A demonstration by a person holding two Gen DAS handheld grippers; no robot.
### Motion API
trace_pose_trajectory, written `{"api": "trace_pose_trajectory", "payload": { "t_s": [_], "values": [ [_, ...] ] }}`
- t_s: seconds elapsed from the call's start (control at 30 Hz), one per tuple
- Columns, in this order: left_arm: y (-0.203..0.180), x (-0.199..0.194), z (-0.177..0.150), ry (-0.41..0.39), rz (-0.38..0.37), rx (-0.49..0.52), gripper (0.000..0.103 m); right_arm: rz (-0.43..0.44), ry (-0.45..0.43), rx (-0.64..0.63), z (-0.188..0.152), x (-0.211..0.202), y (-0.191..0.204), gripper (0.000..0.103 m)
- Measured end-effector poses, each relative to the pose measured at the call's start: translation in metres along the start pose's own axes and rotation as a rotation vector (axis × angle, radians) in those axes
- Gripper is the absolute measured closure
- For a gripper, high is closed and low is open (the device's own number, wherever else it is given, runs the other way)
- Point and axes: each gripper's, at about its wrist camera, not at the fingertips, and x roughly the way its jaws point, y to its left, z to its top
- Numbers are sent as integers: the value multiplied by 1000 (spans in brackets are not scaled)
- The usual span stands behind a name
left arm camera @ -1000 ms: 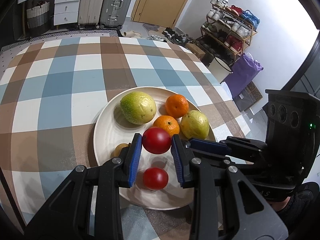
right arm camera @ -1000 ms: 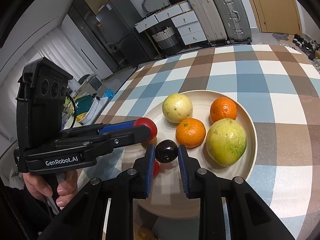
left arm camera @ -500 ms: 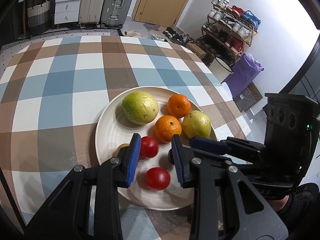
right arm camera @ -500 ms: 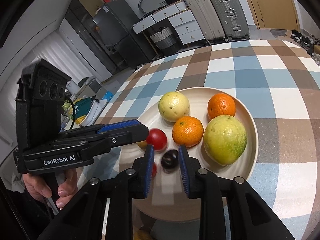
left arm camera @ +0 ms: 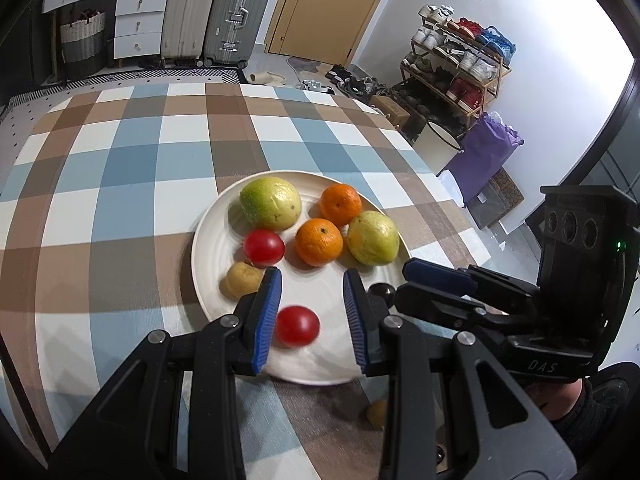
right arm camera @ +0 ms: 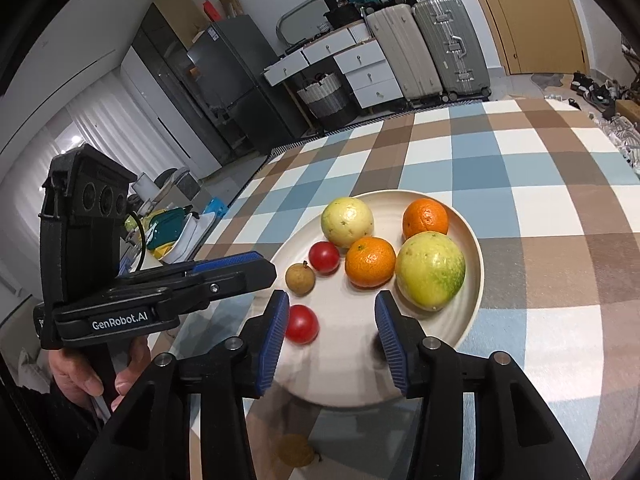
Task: Organize fruits
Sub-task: 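Withdraw both grippers toward the last kiwi and plum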
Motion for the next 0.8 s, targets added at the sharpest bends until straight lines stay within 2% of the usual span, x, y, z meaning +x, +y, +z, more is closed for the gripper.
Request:
{"api": "trace_pose_trajectory", "payload": {
  "t_s": [0.27,0.37,0.4,0.6,0.67,0.8],
  "values": [
    [-18,-23,-23,-20,9,15,72,-12,-37,-17,-12,-23,10,53],
    [-24,-30,-33,-30,6,20,69,-23,-54,-21,-17,-34,14,41],
    [-26,-33,-36,-35,3,21,69,-27,-60,-22,-19,-37,15,32],
    [-40,-47,-57,-49,-9,32,60,-44,-102,-37,-33,-61,23,21],
    [-45,-51,-64,-51,-16,41,56,-50,-112,-38,-36,-66,25,18],
    [-54,-60,-79,-57,-25,48,35,-62,-132,-28,-44,-77,27,14]
  ]
}}
